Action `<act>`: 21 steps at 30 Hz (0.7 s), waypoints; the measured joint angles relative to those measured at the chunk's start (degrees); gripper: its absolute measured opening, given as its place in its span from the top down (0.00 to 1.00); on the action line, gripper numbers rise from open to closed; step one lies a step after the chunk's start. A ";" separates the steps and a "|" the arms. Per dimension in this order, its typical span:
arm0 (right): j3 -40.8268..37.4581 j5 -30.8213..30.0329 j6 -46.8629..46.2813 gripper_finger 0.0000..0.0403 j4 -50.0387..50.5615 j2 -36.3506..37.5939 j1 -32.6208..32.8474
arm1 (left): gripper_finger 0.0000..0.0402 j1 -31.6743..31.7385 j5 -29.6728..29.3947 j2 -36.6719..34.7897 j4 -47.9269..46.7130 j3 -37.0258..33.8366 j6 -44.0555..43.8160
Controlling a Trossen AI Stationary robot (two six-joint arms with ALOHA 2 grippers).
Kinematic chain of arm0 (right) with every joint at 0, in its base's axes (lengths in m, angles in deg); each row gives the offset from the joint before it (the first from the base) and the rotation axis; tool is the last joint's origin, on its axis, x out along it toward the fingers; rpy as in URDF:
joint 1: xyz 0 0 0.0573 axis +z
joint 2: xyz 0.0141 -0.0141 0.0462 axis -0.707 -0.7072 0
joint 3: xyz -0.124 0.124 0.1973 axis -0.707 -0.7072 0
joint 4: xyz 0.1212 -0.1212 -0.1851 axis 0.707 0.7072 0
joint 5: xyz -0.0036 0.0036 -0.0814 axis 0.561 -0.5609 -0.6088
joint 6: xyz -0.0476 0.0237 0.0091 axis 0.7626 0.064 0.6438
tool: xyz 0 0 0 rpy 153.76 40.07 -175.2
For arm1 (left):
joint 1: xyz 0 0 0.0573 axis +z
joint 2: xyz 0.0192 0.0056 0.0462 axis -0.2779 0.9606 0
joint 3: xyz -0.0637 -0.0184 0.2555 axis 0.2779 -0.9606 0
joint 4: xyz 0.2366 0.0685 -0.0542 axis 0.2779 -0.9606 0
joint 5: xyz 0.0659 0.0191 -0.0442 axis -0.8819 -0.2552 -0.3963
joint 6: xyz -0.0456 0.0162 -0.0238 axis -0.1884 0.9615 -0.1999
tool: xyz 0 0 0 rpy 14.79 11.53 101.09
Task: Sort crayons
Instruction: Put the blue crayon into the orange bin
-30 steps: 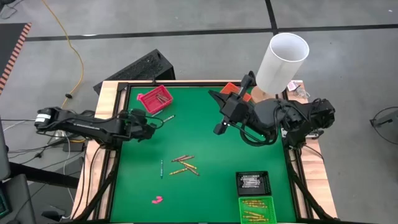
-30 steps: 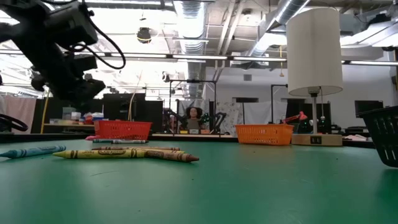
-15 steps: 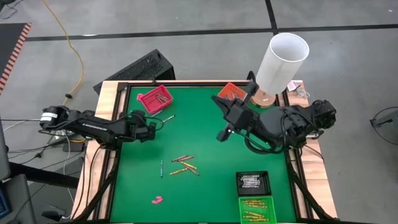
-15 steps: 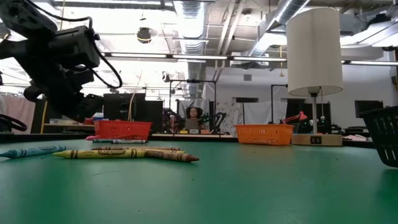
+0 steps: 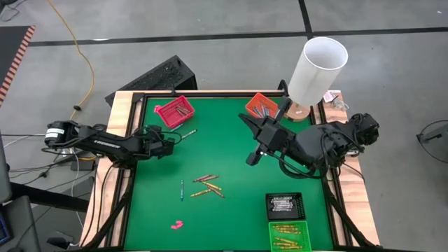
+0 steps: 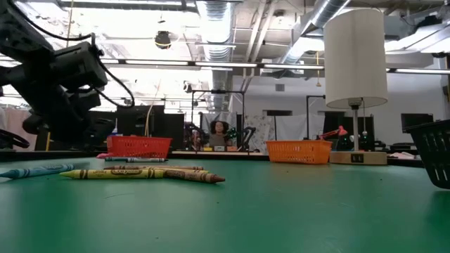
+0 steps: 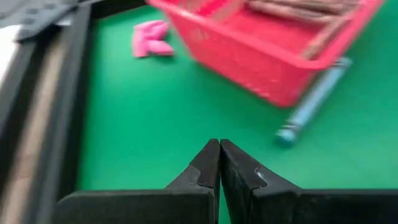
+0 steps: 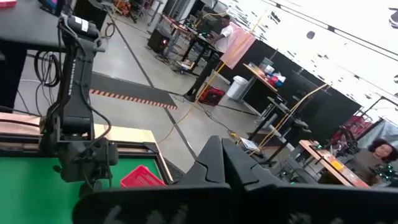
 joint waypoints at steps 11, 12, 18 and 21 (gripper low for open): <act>0.02 0.00 -0.36 1.00 0.04 0.00 0.50 | 1.00 -0.94 10.79 0.00 15.14 -2.86 9.38; 0.02 0.00 -0.34 1.00 0.10 0.00 0.58 | 1.00 -1.59 12.47 0.00 17.36 -2.88 11.58; 0.02 0.00 -0.31 1.00 0.50 0.00 1.06 | 1.00 -4.71 29.42 0.00 35.71 -2.86 26.62; 0.02 0.02 -0.13 1.00 0.80 0.00 1.19 | 1.00 -5.64 32.50 -0.07 37.71 -2.26 28.47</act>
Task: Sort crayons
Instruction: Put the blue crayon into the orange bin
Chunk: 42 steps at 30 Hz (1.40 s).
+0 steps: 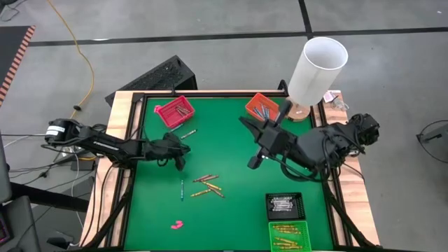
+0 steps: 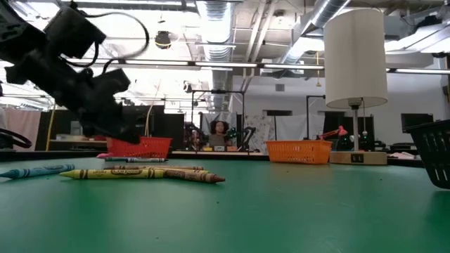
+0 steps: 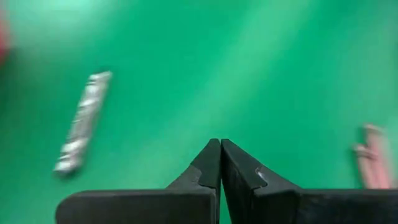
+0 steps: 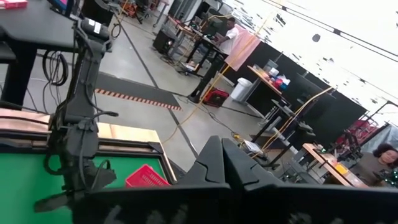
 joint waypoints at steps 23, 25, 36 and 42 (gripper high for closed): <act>0.02 -2.62 -0.36 1.00 1.41 -0.02 -0.63 | 1.00 4.11 -34.96 -2.82 -26.21 -0.01 -25.48; 0.02 -2.69 -0.75 1.00 1.43 -0.02 -0.96 | 1.00 5.49 -34.94 -2.62 -26.46 -0.01 -24.69; 0.02 -2.82 -2.36 1.00 1.38 -0.02 -0.97 | 1.00 11.04 -31.88 0.47 -19.38 -2.48 -20.47; 0.02 -2.82 -2.59 1.00 1.37 -0.02 -0.95 | 1.00 12.27 -26.67 2.50 -5.75 -6.23 -14.58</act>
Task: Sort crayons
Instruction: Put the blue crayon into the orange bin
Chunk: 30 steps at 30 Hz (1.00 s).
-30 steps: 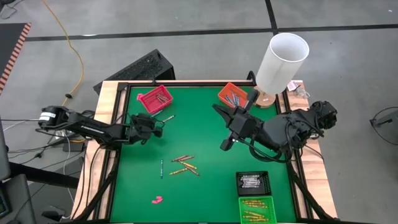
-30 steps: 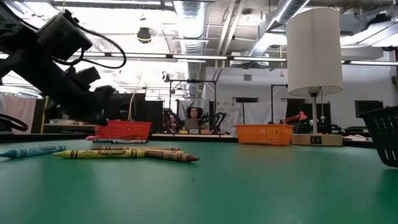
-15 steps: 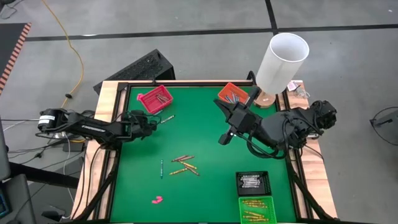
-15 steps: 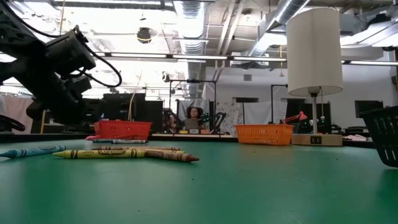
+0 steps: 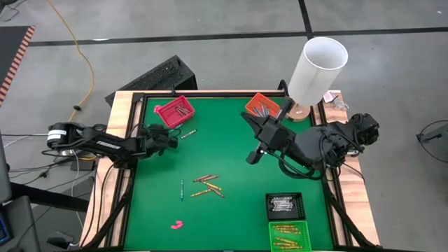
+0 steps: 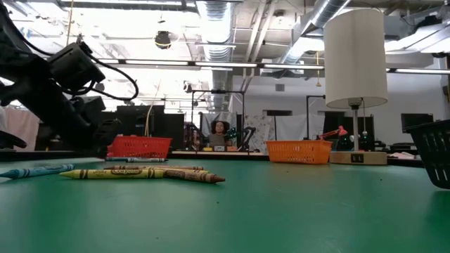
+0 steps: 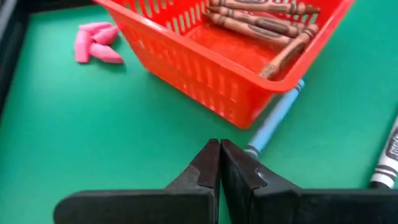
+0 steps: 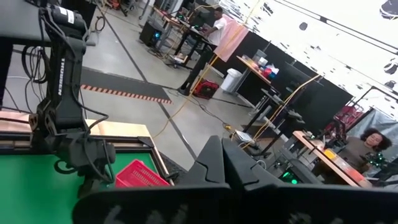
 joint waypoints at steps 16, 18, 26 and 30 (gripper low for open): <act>0.00 0.02 0.02 1.00 0.00 0.00 0.56 | 1.00 -0.87 24.84 6.30 20.62 -0.03 11.95; 0.00 0.02 0.04 1.00 0.07 0.00 0.90 | 1.00 -1.93 30.90 6.49 24.57 -0.03 12.62; 0.00 2.86 -10.70 1.00 11.78 0.00 -2.01 | 1.00 -7.27 41.93 6.44 38.70 1.95 8.41; 0.00 9.00 -22.86 1.00 19.05 -0.15 -7.15 | 1.00 -8.26 42.48 4.56 48.60 3.96 3.60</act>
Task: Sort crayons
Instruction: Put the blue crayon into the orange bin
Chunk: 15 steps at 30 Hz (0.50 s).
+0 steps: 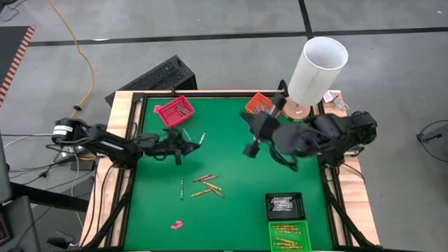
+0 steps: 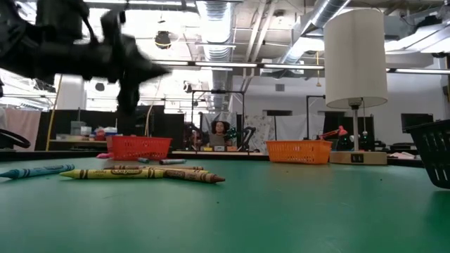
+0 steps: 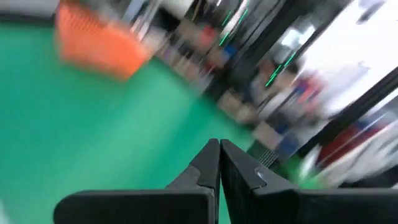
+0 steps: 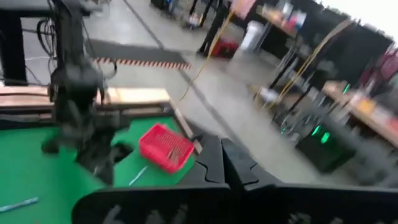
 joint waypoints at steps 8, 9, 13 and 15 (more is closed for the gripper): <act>-4.06 13.59 -11.13 1.00 3.87 -3.10 -11.49 | 1.00 0.02 -3.73 -12.71 -7.25 6.55 0.08; -4.98 13.77 -11.20 1.00 3.98 -3.83 -12.33 | 1.00 0.02 -4.47 -15.03 -12.58 7.74 0.34; -8.71 14.71 -12.44 1.00 3.62 -6.66 -14.16 | 1.00 -0.42 -8.71 -23.97 -43.87 16.12 1.93; -10.28 16.20 -12.71 1.00 2.52 -7.57 -14.88 | 1.00 -1.37 -12.90 -27.28 -60.80 21.98 4.75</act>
